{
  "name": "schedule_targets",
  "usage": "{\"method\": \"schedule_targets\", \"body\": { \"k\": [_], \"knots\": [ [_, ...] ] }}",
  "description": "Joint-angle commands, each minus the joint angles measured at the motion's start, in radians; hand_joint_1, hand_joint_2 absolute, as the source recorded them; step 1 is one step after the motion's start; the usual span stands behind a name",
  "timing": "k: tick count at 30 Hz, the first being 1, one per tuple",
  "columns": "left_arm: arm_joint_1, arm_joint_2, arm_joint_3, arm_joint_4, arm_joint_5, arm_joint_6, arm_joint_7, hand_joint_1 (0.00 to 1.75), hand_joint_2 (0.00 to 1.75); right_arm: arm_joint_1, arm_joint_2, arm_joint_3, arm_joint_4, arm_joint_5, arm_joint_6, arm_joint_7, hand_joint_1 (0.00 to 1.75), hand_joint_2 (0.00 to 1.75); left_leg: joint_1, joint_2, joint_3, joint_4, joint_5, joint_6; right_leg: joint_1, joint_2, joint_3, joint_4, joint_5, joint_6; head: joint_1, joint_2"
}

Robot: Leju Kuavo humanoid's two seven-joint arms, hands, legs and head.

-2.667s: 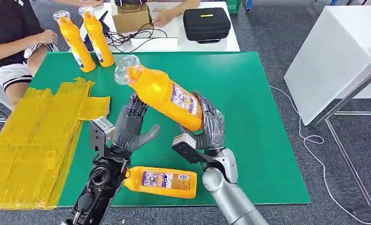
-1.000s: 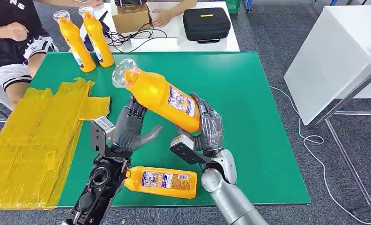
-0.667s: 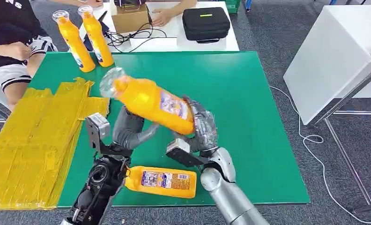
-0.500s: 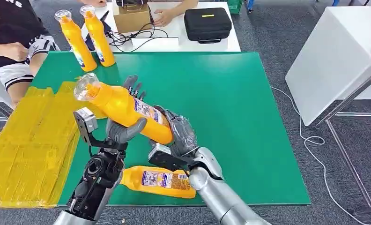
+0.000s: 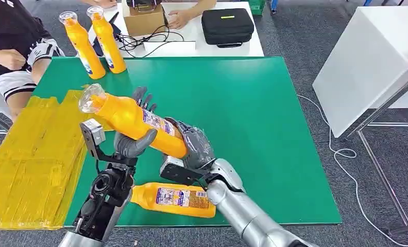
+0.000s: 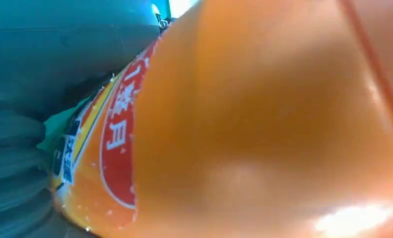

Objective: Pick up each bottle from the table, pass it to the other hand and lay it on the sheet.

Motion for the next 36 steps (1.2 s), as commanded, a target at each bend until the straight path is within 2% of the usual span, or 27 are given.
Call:
{"method": "schedule_targets", "body": {
  "k": [1, 3, 6, 7, 10, 14, 15, 18, 25, 26, 27, 28, 29, 31, 32, 33, 34, 36],
  "knots": [
    [-0.103, 0.002, 0.028, 0.095, -0.003, 0.007, 0.02, 0.0, 1.75, 0.004, 0.001, 0.135, 0.064, 0.028, 0.02, -0.03, 1.75, 1.75, 0.001, -0.001, 0.007, -0.001, -0.002, -0.001, 0.001, -0.003, 0.008, -0.001, -0.003, 0.0, 0.0, 0.0],
    [-0.103, 0.002, 0.028, 0.095, -0.003, 0.007, 0.02, 0.0, 1.75, 0.004, 0.001, 0.135, 0.064, 0.028, 0.02, -0.03, 1.75, 1.75, 0.001, -0.001, 0.003, -0.001, -0.001, -0.001, 0.001, -0.002, 0.004, -0.001, -0.001, 0.0, 0.0, 0.0],
    [-0.103, 0.002, 0.028, 0.095, -0.003, 0.007, 0.02, 0.0, 1.75, 0.004, 0.001, 0.135, 0.064, 0.028, 0.02, -0.03, 1.75, 1.75, 0.001, -0.001, 0.007, -0.001, -0.002, -0.001, 0.001, -0.003, 0.008, -0.001, -0.003, 0.0, 0.0, 0.0],
    [-0.103, 0.002, 0.028, 0.095, -0.003, 0.007, 0.02, 1.75, 1.75, 0.004, 0.001, 0.135, 0.064, 0.028, 0.02, -0.03, 1.75, 1.75, 0.001, -0.002, 0.005, -0.001, -0.002, -0.001, 0.001, -0.003, 0.006, -0.001, -0.002, 0.0, 0.0, 0.0],
    [-0.098, 0.002, 0.048, 0.088, 0.017, 0.035, 0.007, 1.75, 1.75, 0.008, 0.003, 0.138, 0.054, 0.021, 0.025, -0.02, 1.75, 1.75, 0.001, -0.001, 0.003, -0.001, -0.001, -0.001, 0.001, -0.002, 0.003, -0.001, -0.001, 0.0, 0.0, 0.0],
    [-0.088, 0.006, 0.044, 0.079, 0.024, 0.04, 0.006, 1.75, 1.75, 0.013, -0.004, 0.144, 0.043, 0.016, 0.024, -0.012, 1.75, 1.75, 0.001, -0.001, 0.009, -0.001, -0.003, -0.001, 0.001, -0.003, 0.01, -0.001, -0.004, 0.0, 0.0, 0.0],
    [-0.085, 0.007, 0.043, 0.076, 0.025, 0.042, 0.005, 1.75, 1.75, 0.014, -0.005, 0.145, 0.042, 0.015, 0.022, -0.011, 1.75, 1.75, 0.001, -0.001, 0.003, -0.001, -0.001, -0.001, 0.001, -0.002, 0.004, -0.001, -0.001, 0.0, 0.0, 0.0],
    [-0.067, 0.011, 0.04, 0.063, 0.024, 0.044, 0.002, 1.75, 1.75, 0.022, -0.009, 0.148, 0.041, 0.012, 0.013, -0.015, 1.75, 1.75, 0.001, -0.001, 0.007, -0.001, -0.002, -0.001, 0.001, -0.002, 0.008, -0.002, -0.003, 0.0, 0.0, 0.0],
    [-0.051, 0.015, 0.04, 0.045, 0.018, 0.048, -0.006, 1.75, 1.75, 0.028, -0.012, 0.143, 0.032, 0.003, -0.001, -0.022, 1.75, 1.75, 0.0, -0.001, 0.003, -0.001, -0.001, -0.001, 0.0, -0.002, 0.003, -0.001, -0.001, 0.0, 0.0, 0.0],
    [-0.049, 0.016, 0.04, 0.039, 0.017, 0.049, -0.007, 1.75, 1.75, 0.03, -0.015, 0.141, 0.025, -0.001, -0.006, -0.021, 1.73, 1.75, 0.001, 0.0, 0.007, -0.001, -0.002, -0.001, 0.001, -0.002, 0.007, -0.001, -0.003, 0.0, 0.0, 0.0],
    [-0.049, 0.02, 0.037, 0.029, 0.012, 0.049, -0.007, 1.75, 1.75, 0.035, -0.02, 0.137, 0.008, -0.007, -0.012, -0.018, 1.59, 1.75, 0.001, -0.001, 0.004, -0.001, -0.001, -0.001, 0.001, -0.002, 0.004, -0.001, -0.001, 0.0, 0.0, 0.0],
    [-0.048, 0.023, 0.034, 0.02, 0.004, 0.051, -0.006, 1.75, 1.75, 0.043, -0.03, 0.128, -0.016, -0.017, -0.022, -0.016, 0.68, 1.75, 0.001, -0.001, 0.007, -0.001, -0.002, -0.001, 0.001, -0.003, 0.008, -0.001, -0.003, 0.0, 0.0, 0.0],
    [-0.05, 0.032, 0.023, 0.012, -0.028, 0.06, -0.009, 1.75, 1.75, 0.055, -0.039, 0.115, -0.04, -0.03, -0.034, -0.023, 0.0, 1.75, 0.001, -0.001, 0.008, -0.001, -0.003, -0.001, 0.001, -0.003, 0.008, -0.001, -0.003, 0.0, 0.0, 0.0],
    [-0.055, 0.038, 0.03, 0.001, -0.063, 0.077, -0.016, 1.75, 1.75, 0.074, -0.059, 0.103, -0.084, -0.054, -0.026, -0.035, 0.0, 1.75, 0.001, -0.001, 0.002, -0.001, -0.001, -0.001, 0.001, -0.002, 0.003, -0.001, -0.001, 0.0, 0.0, 0.0],
    [-0.06, 0.048, 0.033, -0.014, -0.116, 0.113, -0.025, 1.75, 1.75, 0.097, -0.073, 0.085, -0.129, -0.081, -0.026, -0.05, 0.0, 1.75, 0.001, -0.003, 0.007, -0.001, -0.002, -0.001, 0.001, -0.004, 0.008, -0.002, -0.003, 0.0, 0.0, 0.0],
    [-0.066, 0.06, 0.04, -0.031, -0.167, 0.15, -0.027, 1.75, 1.75, 0.119, -0.09, 0.073, -0.175, -0.101, -0.025, -0.06, 0.0, 1.75, 0.001, -0.002, 0.004, -0.001, -0.001, -0.001, 0.001, -0.004, 0.005, -0.001, -0.002, 0.0, 0.0, 0.0],
    [-0.069, 0.073, 0.053, -0.051, -0.207, 0.184, -0.028, 1.75, 1.75, 0.15, -0.111, 0.06, -0.234, -0.119, -0.025, -0.068, 0.0, 0.0, 0.001, -0.002, 0.007, 0.0, -0.003, -0.001, 0.002, -0.004, 0.008, -0.001, -0.003, 0.0, 0.0, 0.0],
    [-0.071, 0.078, 0.073, -0.065, -0.21, 0.172, -0.013, 1.75, 1.75, 0.17, -0.133, 0.061, -0.286, -0.12, -0.014, -0.063, 0.0, 0.0, 0.001, -0.002, 0.002, -0.001, -0.001, -0.001, 0.001, -0.002, 0.003, -0.001, -0.001, 0.0, 0.0, 0.0]
  ]
}}
